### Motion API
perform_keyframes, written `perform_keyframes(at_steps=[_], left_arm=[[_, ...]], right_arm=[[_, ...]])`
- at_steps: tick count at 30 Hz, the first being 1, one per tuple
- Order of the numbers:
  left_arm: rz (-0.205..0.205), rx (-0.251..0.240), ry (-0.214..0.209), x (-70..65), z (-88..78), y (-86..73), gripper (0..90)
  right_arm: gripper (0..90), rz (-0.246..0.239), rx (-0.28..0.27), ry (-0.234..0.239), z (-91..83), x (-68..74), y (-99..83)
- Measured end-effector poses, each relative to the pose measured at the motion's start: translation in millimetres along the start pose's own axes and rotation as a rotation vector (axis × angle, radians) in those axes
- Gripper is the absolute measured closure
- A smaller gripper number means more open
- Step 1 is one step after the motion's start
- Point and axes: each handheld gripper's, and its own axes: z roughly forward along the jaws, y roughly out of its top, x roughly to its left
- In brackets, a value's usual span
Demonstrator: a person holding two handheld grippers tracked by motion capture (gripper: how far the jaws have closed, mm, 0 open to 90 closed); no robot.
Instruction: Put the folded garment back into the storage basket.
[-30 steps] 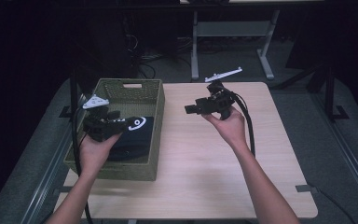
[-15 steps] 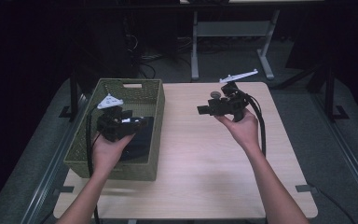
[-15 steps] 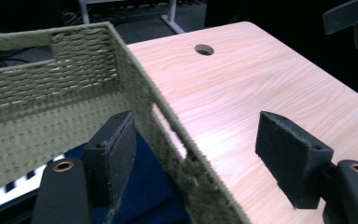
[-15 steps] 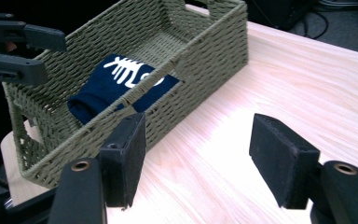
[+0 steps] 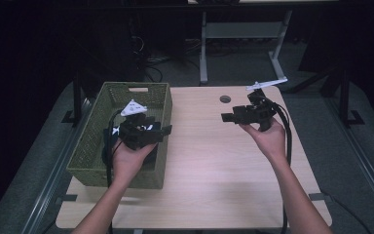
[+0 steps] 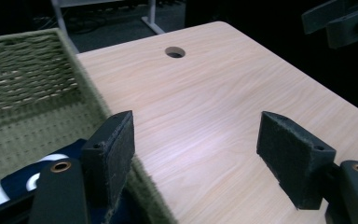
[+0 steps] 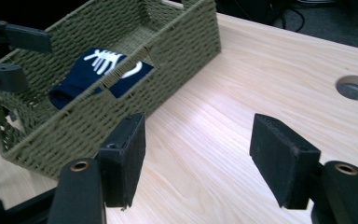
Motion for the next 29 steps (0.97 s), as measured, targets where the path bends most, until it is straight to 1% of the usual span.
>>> perform_keyframes(at_steps=[1, 2, 7, 14, 18, 22, 23, 26, 27, 28, 29], left_arm=[[0.001, 0.0, -0.001, -2.0, 1.1, 0.2, 27.5], [0.002, -0.001, -0.007, -4.9, 3.1, 0.6, 27.5], [0.013, 0.0, -0.036, -17.9, 10.3, 0.9, 27.2], [0.029, 0.013, -0.069, -37.1, 23.9, -1.6, 27.1], [0.038, 0.017, -0.085, -47.4, 30.1, -2.5, 27.0], [0.052, 0.023, -0.103, -56.5, 35.4, -3.5, 27.0], [0.05, 0.023, -0.112, -59.2, 36.7, -4.0, 26.9], [0.06, 0.026, -0.129, -68.9, 41.6, -7.5, 26.8], [0.065, 0.028, -0.133, -72.7, 43.7, -9.2, 26.8], [0.079, 0.031, -0.134, -77.3, 46.6, -11.7, 26.8], [0.086, 0.036, -0.136, -79.4, 48.4, -13.3, 26.8]], right_arm=[[35.5, 0.008, 0.002, -0.005, -2.4, -1.7, -2.0], [35.5, 0.005, -0.001, -0.009, -3.9, -3.3, -3.6], [35.4, 0.02, -0.001, -0.028, -12.9, -10.8, -13.8], [34.9, 0.049, 0.0, -0.051, -23.6, -22.8, -31.0], [34.7, 0.058, 0.011, -0.068, -29.8, -29.9, -41.2], [34.5, 0.074, 0.012, -0.082, -36.1, -38.8, -54.6], [34.4, 0.072, 0.01, -0.086, -37.5, -40.9, -58.2], [34.2, 0.08, 0.019, -0.101, -41.2, -47.4, -70.4], [34.0, 0.091, 0.023, -0.102, -42.1, -49.6, -74.8], [34.0, 0.095, 0.026, -0.104, -42.8, -52.3, -79.5], [33.9, 0.1, 0.033, -0.112, -43.4, -55.6, -85.6]])
